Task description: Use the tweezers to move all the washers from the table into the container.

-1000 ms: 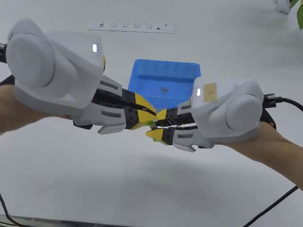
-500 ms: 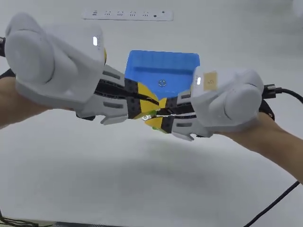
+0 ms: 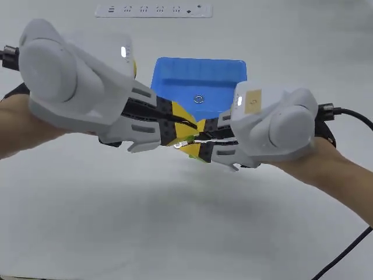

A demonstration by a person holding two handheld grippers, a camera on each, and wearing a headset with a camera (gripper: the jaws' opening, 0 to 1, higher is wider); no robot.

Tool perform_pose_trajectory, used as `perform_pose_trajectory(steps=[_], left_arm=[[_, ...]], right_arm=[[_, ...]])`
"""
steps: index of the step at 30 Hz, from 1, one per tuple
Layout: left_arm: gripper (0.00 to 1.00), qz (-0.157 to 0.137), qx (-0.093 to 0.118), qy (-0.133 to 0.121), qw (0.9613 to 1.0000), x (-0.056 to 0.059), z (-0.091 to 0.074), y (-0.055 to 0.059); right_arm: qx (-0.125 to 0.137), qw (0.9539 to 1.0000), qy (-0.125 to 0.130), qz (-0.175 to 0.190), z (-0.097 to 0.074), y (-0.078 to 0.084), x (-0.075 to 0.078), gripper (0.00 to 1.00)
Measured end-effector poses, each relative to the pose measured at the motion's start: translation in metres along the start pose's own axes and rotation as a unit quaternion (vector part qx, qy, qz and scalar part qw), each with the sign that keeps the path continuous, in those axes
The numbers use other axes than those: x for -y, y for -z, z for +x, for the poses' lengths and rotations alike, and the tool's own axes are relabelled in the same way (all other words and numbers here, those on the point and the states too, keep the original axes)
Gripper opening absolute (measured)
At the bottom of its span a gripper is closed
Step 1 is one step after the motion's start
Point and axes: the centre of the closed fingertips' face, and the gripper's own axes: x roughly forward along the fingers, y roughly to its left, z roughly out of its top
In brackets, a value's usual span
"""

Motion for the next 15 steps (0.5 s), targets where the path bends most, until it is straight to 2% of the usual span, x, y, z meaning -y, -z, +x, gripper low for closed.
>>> perform_pose_trajectory(steps=[5,12,15], left_arm=[[0.06,-0.001,-0.002,0.0,1.0,-0.0025,0.0026,0.0013],[0.06,-0.004,-0.01,0.002,0.9999,-0.0047,0.0059,0.0094],[0.06,-0.002,-0.009,0.0,1.0,-0.0048,0.0064,0.0086]], right_arm=[[0.002,1.0,0.0,0.008,0.0013,0.002,0.0019,0.11],[-0.002,0.9999,0.004,0.011,0.0062,0.0081,0.002,0.11],[0.001,0.9999,0.005,0.015,0.0067,0.0077,0.003,0.11]])
